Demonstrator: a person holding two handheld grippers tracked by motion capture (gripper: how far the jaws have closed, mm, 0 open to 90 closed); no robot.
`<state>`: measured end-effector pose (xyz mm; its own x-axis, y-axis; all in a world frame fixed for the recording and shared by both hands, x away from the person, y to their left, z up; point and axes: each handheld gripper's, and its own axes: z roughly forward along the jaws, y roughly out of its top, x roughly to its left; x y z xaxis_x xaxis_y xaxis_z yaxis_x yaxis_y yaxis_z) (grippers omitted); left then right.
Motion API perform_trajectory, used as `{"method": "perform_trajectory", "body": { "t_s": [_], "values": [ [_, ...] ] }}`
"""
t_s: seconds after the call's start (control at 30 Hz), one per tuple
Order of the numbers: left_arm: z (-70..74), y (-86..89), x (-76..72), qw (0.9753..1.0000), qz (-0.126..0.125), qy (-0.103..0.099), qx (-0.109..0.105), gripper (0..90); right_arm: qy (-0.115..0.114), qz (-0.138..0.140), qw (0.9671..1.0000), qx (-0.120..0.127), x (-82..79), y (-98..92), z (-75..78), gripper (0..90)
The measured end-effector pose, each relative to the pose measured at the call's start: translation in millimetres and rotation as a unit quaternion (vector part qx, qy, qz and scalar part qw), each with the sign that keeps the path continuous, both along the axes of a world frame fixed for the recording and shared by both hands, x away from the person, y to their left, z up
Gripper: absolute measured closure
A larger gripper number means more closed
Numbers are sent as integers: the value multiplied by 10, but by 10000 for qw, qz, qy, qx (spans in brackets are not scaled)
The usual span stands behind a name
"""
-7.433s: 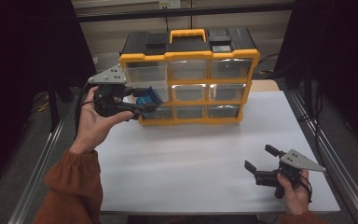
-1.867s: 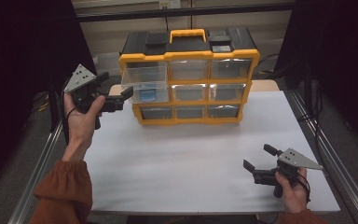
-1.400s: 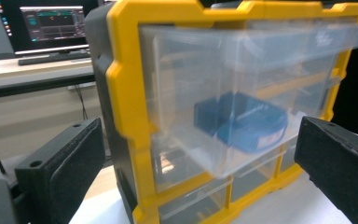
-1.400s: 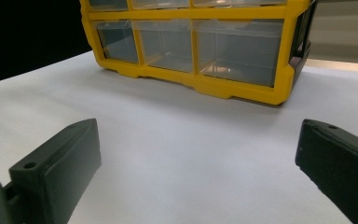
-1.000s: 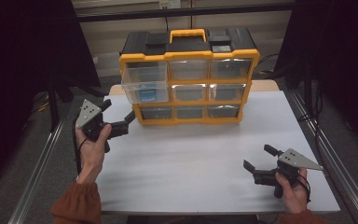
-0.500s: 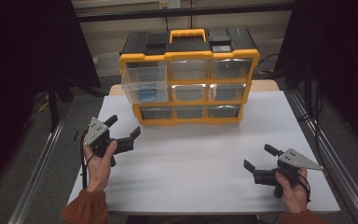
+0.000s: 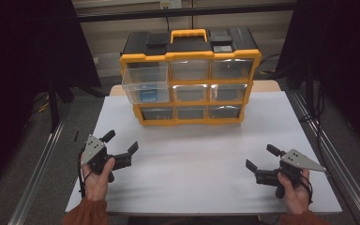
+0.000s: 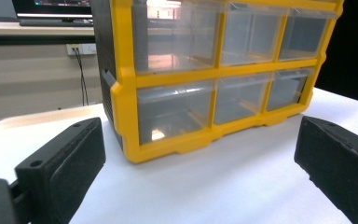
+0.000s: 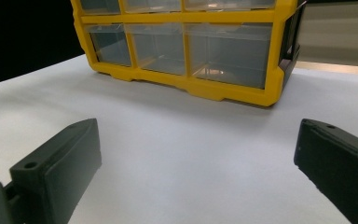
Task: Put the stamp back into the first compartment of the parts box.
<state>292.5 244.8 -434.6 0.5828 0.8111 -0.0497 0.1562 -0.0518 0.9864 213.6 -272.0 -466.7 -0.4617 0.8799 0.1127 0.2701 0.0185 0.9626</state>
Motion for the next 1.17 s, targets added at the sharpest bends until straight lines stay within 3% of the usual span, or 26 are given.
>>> {"method": "perform_trajectory", "body": {
  "t_s": [0.27,0.3,0.47,0.57,0.7,0.93,1.0,1.17],
  "values": [
    [-62,95,-161,9999,47,110,-117,17,-3,-14,10000,17,-3,0,2,3],
    [-67,123,-182,9999,-30,90,-55,16,10,-17,10000,23,-6,0,4,4],
    [-86,182,-251,9999,104,90,-13,15,5,-42,10000,37,-9,-6,8,4],
    [-123,231,-299,9994,221,169,-189,16,-5,-25,10000,5,-18,-16,8,3],
    [-180,270,-344,9988,308,267,-262,19,-11,-58,10000,47,-25,-21,8,3],
    [-186,306,-420,9991,289,252,-189,22,0,-16,10000,-16,-34,-23,7,3],
    [-194,300,-412,9988,384,258,-187,23,-6,-20,10000,-10,-32,-25,6,3],
    [-199,263,-382,9991,302,283,-82,23,-2,-6,10000,-24,-16,-29,0,3]
  ]
}}
